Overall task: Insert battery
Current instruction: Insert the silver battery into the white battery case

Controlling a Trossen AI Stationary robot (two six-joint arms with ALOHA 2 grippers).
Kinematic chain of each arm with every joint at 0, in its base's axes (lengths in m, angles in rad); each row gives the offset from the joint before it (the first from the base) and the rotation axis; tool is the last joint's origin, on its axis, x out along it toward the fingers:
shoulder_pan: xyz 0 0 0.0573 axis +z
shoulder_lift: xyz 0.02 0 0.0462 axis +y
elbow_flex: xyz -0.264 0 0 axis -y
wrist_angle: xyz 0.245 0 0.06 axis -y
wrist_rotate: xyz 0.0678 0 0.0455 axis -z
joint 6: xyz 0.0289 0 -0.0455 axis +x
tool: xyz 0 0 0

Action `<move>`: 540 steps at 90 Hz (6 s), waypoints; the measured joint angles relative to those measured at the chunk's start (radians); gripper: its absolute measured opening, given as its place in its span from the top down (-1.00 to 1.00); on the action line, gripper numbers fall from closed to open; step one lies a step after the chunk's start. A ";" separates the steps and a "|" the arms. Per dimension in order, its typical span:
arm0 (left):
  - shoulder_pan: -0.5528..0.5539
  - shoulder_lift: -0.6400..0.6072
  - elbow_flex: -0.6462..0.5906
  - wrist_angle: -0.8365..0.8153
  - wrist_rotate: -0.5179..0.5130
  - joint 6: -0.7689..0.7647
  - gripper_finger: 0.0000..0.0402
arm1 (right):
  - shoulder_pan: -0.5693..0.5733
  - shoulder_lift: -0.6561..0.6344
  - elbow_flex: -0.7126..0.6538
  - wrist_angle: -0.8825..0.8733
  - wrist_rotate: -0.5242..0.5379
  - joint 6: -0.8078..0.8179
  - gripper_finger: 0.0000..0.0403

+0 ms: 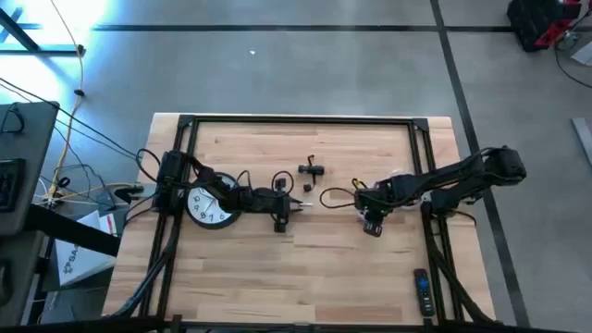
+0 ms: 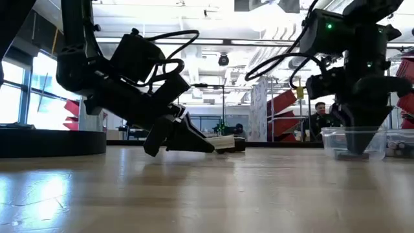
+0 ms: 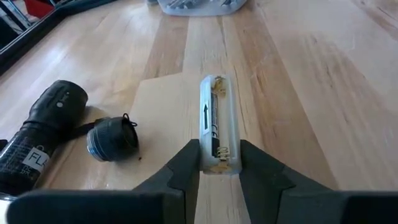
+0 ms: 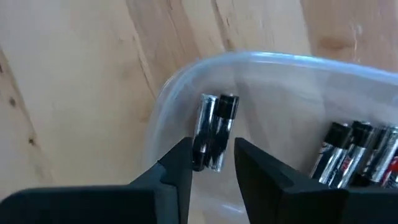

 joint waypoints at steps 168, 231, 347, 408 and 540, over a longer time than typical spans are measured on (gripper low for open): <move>0.000 0.000 0.000 -0.023 -0.015 -0.037 0.61 | -0.028 0.000 0.077 -0.091 -0.005 -0.133 0.70; 0.001 0.000 0.001 -0.023 -0.016 -0.037 0.61 | -0.079 -0.003 -0.056 0.029 -0.015 -0.157 0.71; 0.037 0.000 0.057 -0.129 0.038 -0.112 0.61 | -0.103 0.042 0.433 -0.385 0.079 -0.059 1.00; 0.040 -0.002 0.111 -0.247 0.092 -0.133 0.61 | -0.049 0.607 0.830 -0.249 0.065 -0.393 1.00; 0.040 0.000 0.110 -0.253 0.097 -0.140 0.61 | -0.084 0.608 0.778 -0.140 0.059 -0.443 1.00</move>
